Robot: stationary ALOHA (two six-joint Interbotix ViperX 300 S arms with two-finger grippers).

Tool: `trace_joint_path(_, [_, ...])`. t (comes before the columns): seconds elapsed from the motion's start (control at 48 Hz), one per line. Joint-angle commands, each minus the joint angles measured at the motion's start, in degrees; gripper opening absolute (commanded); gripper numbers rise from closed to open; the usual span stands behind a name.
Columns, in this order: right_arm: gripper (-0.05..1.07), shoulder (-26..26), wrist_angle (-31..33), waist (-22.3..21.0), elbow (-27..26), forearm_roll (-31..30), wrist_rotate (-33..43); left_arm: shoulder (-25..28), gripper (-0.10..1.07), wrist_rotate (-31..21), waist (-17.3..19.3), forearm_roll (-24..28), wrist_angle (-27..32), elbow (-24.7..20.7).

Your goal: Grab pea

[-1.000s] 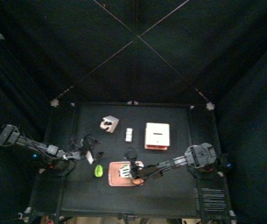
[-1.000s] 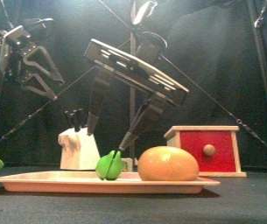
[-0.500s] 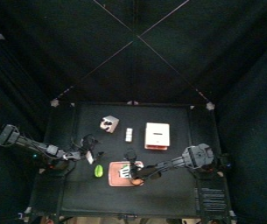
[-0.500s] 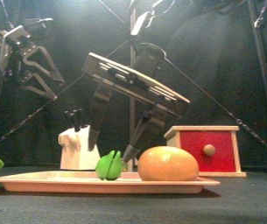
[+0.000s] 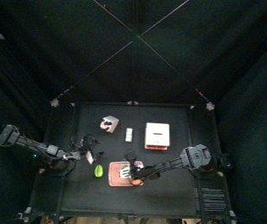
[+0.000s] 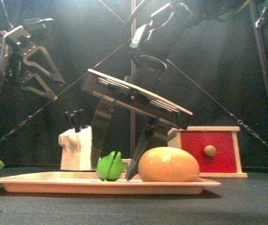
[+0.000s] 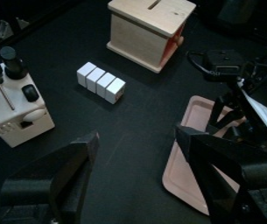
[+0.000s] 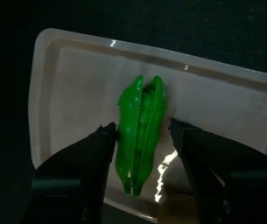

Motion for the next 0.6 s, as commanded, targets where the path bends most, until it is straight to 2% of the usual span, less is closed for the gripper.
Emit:
trace_joint_path(0.0, [0.87,-1.3,-0.1,-0.3,-1.1,0.0,0.1,0.0,1.01,0.1,0.2,0.2,0.1,-0.7])
trace_joint_path(0.333, [0.84,-1.0,-0.1,-0.3,-1.1,0.0,0.1,0.0,1.01,0.1,0.2,0.2,0.1,-0.7])
trace_joint_path(0.583, [0.74,-1.0,-0.1,-0.3,-1.1,0.1,0.1,0.0,1.01,0.2,0.3,0.3,0.1,-0.6])
